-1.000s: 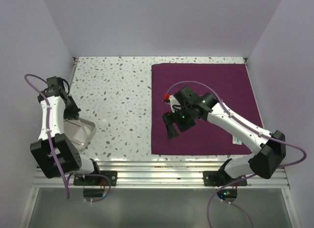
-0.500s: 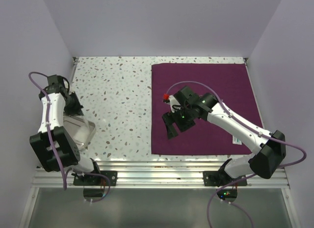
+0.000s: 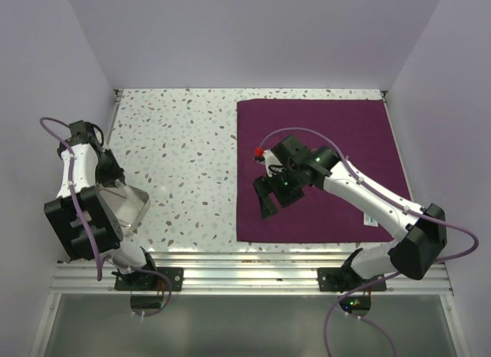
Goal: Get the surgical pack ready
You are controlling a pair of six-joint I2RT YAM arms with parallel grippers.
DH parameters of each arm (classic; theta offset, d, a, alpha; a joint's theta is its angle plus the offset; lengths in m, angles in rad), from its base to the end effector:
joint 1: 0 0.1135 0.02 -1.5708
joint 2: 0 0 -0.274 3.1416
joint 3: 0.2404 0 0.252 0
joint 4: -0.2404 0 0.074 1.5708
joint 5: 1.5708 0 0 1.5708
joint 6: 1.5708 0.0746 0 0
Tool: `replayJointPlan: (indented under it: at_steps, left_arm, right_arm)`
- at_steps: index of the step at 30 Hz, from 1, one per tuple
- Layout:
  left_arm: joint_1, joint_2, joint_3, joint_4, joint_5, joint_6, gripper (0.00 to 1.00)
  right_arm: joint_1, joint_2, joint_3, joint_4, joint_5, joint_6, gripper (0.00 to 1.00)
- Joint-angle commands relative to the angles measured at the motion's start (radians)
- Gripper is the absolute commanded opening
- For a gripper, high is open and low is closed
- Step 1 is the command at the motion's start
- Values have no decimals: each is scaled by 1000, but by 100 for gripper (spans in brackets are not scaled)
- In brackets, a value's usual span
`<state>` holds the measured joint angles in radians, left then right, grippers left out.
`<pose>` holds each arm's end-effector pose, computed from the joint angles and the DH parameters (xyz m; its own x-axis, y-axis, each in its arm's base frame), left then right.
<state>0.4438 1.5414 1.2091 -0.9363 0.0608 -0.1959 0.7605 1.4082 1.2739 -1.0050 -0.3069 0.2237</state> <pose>0.2793 0.1278 0.2225 -0.7655 -0.5790 -0.2806 -0.5722 0.8121 -0.1148 0.1923 0.2141 0.2788 -0.8078 -0.4766 -0.3469 -0.5840 0.7274 0.3604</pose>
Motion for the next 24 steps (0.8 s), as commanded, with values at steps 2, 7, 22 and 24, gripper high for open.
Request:
replayJointPlan:
  at_steps: [2, 7, 22, 24]
  left_arm:
    - [9, 26, 17, 7, -104, -13, 43]
    - [7, 14, 61, -30, -240, -103, 53]
    - [-330, -17, 61, 42, -319, -384, 59]
    - [-436, 18, 78, 82, -280, -392, 59]
  right_arm:
    - [0, 15, 1, 19, -32, -7, 80]
    - [-1, 32, 5, 19, -23, 3, 80]
    - [-341, 71, 13, 55, 133, 198, 77]
    - [-398, 69, 7, 54, 281, 204, 77]
